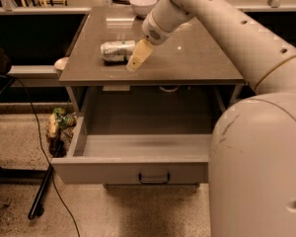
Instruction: Place 7up can into top drawer
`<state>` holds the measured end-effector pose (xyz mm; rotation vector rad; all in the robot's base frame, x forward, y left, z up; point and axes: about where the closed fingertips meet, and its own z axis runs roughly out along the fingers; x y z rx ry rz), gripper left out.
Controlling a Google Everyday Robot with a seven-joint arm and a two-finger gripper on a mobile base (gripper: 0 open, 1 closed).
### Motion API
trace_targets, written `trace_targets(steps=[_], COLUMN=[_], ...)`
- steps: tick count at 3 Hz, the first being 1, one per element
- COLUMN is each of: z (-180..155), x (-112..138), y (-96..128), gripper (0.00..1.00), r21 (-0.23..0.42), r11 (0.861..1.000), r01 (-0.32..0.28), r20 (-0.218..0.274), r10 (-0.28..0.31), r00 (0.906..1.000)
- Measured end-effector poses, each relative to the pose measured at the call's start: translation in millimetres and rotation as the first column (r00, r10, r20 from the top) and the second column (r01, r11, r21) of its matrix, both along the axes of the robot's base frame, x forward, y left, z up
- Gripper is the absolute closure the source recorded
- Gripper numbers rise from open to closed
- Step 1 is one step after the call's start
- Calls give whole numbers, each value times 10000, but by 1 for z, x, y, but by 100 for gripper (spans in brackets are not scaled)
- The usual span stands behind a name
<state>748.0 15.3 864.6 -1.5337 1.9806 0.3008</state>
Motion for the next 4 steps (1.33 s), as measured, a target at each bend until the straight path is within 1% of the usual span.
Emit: trace_targets(steps=[1,2,3,4], z=[-9,-20,-32,-30], x=[16,30,39,43], y=[28,45,53,48], gripper=[0,0,18,41], r21=[557,818,807,927], r11=[9983,9962,9962,9956], r01=[-191,-293,-326,-163], r20=[236,312,227,303], r10=[178,268,308,135], r00=[9996,9992,9993,9994])
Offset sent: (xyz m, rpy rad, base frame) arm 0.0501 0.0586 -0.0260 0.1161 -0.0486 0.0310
